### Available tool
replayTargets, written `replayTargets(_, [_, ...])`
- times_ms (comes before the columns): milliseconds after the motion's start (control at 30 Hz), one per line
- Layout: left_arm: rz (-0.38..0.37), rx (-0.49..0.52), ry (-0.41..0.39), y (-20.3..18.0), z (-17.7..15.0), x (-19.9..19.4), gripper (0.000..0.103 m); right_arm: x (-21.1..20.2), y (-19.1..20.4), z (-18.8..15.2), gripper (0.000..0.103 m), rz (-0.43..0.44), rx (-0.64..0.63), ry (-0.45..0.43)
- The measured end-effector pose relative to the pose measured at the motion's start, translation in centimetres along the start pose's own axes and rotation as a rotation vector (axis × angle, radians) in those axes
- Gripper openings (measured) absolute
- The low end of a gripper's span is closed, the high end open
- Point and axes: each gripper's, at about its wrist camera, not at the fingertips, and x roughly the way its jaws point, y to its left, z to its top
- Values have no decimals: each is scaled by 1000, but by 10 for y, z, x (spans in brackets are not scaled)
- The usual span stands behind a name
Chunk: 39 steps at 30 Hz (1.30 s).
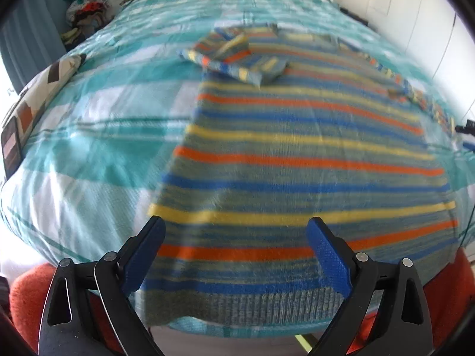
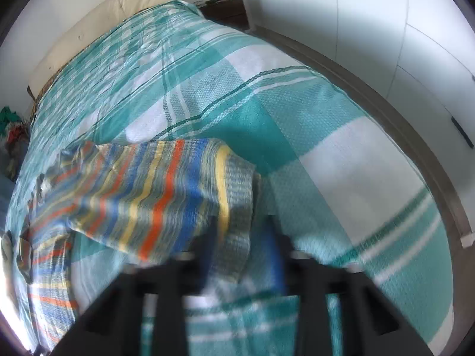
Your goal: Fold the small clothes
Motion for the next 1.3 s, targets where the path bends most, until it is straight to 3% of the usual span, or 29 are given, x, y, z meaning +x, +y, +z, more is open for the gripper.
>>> replayTargets(33, [-16,-5,-31,8,7,-7,97,-18,1,-8,78,-9,-3,-43])
replayTargets(167, [-20,23,-88,41,38,-2,99,-69,27,-44,82,-2,-89,-88])
replayTargets(333, [35,160,-33,66,83,64,99,-117,77,-121,85,23,-219,-87])
replayTargets(467, [19,254,7,73,113,113,103,-121,118,-167,85,22,-294,-63])
replayTargets(533, [-16,246,20,79,116,132,103,-113,138,-182,85,18,-347,-9])
replayTargets(633, [-88,190,-41,91,110,132,103,-104,165,-193,85,-2,-444,50])
replayTargets(900, [-75,195,-47,86,106,128,103,-102,204,-205,85,-51,-540,70])
replayTargets(1067, [-75,195,-46,86,106,128,103,-95,215,-216,85,-55,-548,134])
replayTargets(1300, [-76,194,-46,87,106,128,103,-95,215,-218,85,-69,-506,157])
